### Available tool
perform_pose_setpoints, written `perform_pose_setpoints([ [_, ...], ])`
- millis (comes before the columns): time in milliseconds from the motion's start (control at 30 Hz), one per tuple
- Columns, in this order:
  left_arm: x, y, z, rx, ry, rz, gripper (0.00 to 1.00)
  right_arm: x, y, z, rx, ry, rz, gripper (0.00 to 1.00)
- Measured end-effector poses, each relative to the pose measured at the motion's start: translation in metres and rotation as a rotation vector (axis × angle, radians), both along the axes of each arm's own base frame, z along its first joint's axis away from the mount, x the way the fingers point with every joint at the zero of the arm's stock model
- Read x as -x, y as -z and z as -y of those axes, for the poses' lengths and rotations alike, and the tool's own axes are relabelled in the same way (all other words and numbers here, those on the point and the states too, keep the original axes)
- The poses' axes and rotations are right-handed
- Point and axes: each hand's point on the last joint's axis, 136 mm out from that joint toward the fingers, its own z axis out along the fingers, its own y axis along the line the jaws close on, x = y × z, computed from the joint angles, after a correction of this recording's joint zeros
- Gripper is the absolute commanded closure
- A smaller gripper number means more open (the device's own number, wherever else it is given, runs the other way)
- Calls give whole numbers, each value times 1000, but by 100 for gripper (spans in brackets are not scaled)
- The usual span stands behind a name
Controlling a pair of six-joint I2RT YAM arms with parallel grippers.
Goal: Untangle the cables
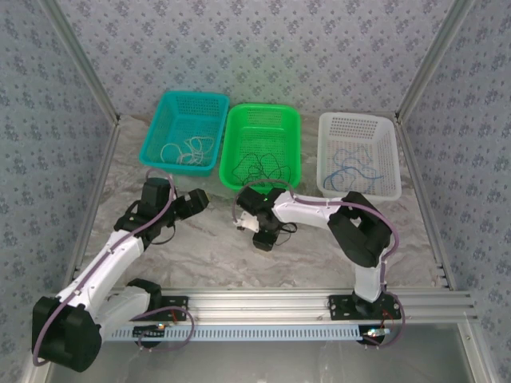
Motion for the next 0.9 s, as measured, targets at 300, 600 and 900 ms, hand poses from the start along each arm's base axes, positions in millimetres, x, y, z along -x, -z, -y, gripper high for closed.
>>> perform_pose_setpoints([
  [300, 0, -1, 0, 1, 0, 4, 1, -7, 2, 0, 27, -6, 35, 84],
  [600, 0, -6, -2, 6, -6, 20, 1, -15, -29, -6, -63, 58, 93, 100],
  [900, 0, -8, 3, 30, 15, 28, 2, -18, -129, -15, -320, 118, 189, 100],
])
